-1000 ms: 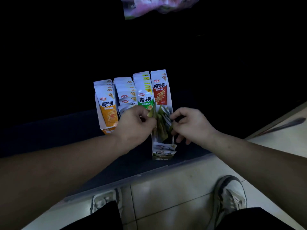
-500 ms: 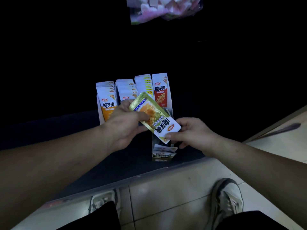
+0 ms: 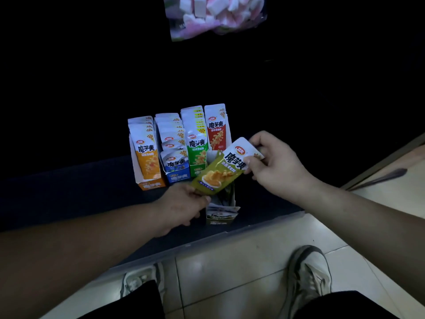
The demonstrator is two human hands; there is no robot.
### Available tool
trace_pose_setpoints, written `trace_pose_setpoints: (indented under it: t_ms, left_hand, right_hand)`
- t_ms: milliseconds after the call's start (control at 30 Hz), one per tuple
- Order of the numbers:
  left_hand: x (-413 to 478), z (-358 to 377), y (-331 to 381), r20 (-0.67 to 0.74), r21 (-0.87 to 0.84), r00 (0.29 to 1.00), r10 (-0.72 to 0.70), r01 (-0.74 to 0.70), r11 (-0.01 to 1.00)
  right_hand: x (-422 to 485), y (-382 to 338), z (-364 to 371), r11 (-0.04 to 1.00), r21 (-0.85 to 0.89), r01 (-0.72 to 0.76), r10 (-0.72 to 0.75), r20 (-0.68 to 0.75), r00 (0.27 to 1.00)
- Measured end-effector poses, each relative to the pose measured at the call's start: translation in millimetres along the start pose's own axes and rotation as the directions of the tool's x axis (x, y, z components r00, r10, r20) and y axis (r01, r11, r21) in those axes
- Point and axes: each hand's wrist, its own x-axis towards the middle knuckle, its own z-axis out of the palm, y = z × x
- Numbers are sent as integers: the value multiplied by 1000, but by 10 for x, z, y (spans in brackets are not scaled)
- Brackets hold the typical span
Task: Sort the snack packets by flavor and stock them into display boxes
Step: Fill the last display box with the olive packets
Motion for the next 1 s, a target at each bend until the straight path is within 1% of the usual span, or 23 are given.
trace_pose_setpoints:
  t_ms: [33,100,133,200,267,300,367,400,467,533,600,633,733,800,833,867,967,1000]
  left_hand:
    - [-1,32,-29,14,8,1000,-8,8,1000]
    - [7,52,-63,14,12,1000,-16,16,1000]
    - [15,43,-65,8,1,1000,-19,19,1000]
    - [25,4,-46,0,-36,1000,-24,24,999]
    - [28,-43,-22,6,-67,1000,-20,20,998]
    - [28,-63,-13,6,-75,1000,-18,19,997]
    - [16,-92,2,-4,-85,1000,-20,20,996]
    - [12,-98,9,-10,-90,1000,-20,19,996]
    - [9,-91,33,-34,-97,999,-13,10,995]
    - [3,-82,62,-58,-114,998,3,-9,993]
    - [-6,-59,92,-62,-111,998,16,-22,994]
    - [-6,-33,102,-58,-105,998,20,-26,994]
    - [14,37,110,-88,-98,996,29,-38,994]
    - [59,63,150,-128,-100,992,19,-32,994]
    - [84,67,183,-149,-110,989,9,-25,994]
    - [106,69,223,-173,-126,985,-6,-17,992]
    - [189,49,315,-211,-186,975,-64,25,982]
    - [222,42,335,-205,-203,975,-81,38,978]
  right_hand:
    - [-2,13,-30,990,-110,89,-88,9,996]
    - [-8,30,-75,909,-336,246,-246,43,968]
    - [-12,19,-81,869,-397,294,-295,61,954]
    - [-22,5,-48,837,-418,352,-339,107,935]
    - [-46,15,61,826,-426,369,-331,163,929]
    - [-59,36,128,839,-427,339,-287,182,940]
    - [-66,114,237,884,-408,227,-156,199,968]
    - [-62,163,270,890,-416,185,-104,211,972]
    - [-53,221,266,849,-495,185,-73,238,969]
    - [-23,210,223,786,-564,253,-138,240,961]
    - [-8,180,199,746,-581,327,-227,239,944]
    - [-13,179,198,735,-587,341,-241,245,939]
    - [-61,240,280,731,-592,339,-187,304,934]
    - [-75,282,300,783,-545,300,-146,308,940]
    - [-71,289,297,791,-537,292,-138,308,941]
    - [-56,279,292,775,-551,311,-156,310,938]
    - [-29,201,270,692,-592,413,-282,305,910]
    - [-25,176,267,672,-610,420,-280,316,907]
